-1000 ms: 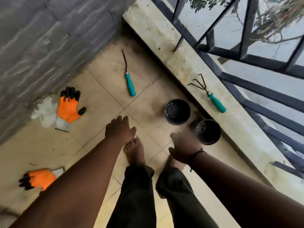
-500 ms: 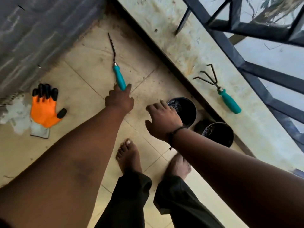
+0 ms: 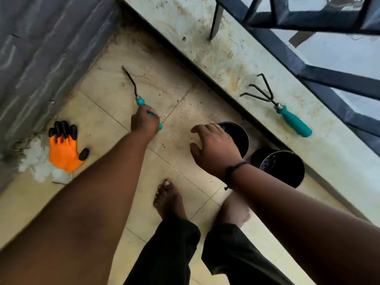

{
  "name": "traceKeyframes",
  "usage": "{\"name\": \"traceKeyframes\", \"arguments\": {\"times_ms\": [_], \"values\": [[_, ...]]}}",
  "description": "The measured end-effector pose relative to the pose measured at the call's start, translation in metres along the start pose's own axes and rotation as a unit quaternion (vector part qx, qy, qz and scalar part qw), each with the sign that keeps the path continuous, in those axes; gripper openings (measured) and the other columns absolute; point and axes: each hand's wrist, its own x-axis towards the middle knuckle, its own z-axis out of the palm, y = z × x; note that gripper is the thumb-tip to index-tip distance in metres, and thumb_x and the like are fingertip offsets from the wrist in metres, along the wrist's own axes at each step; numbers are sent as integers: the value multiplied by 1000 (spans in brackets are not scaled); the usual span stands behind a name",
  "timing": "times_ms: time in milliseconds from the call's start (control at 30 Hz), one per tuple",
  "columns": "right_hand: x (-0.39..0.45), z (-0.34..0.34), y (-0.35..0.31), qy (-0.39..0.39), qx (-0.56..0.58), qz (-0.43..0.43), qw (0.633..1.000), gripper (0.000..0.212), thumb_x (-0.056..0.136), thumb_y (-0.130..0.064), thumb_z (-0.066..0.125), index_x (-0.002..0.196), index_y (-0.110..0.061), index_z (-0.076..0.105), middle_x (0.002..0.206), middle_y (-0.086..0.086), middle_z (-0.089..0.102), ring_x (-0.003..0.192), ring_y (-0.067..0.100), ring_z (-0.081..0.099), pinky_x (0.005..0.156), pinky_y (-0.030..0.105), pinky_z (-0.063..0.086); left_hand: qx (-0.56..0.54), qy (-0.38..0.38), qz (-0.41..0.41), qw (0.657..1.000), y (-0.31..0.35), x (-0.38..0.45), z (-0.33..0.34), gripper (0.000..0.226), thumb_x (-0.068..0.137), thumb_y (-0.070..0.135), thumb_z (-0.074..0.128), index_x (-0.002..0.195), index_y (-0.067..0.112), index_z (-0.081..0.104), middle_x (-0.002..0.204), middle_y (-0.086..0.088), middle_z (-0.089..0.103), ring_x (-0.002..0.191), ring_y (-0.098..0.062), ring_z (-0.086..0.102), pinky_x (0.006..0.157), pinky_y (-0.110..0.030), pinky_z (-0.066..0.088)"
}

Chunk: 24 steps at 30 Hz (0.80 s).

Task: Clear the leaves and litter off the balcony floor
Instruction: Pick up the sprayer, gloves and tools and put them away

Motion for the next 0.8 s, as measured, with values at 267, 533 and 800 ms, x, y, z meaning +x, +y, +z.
{"name": "traceKeyframes", "arguments": {"times_ms": [267, 533, 800], "values": [[-61, -28, -38, -49, 237, 128, 962, 42, 96, -46, 54, 130, -22, 53, 122, 0, 61, 113, 16, 57, 87, 23, 41, -317, -84, -95, 940, -30, -193, -34, 47, 90, 9, 69, 120, 21, 35, 112, -9, 60, 94, -19, 64, 90, -38, 55], [-194, -104, -85, -138, 169, 166, 962, 41, 95, -24, 54, 135, -20, 46, 120, 10, 65, 110, 27, 61, 86, 29, 45, -102, -300, 59, 947, 13, -384, -123, 73, 96, 7, 60, 144, 37, 15, 128, 32, 25, 105, 21, 37, 83, 5, 35], [-389, -236, -145, -87, 79, 44, 992, 47, 96, -38, 55, 142, -37, 42, 129, -1, 62, 111, 16, 60, 96, 30, 47, -507, -309, -176, 785, 66, -455, -299, 68, 94, 66, 39, 134, 11, 44, 137, -19, 54, 124, -36, 53, 97, -45, 45]]}}
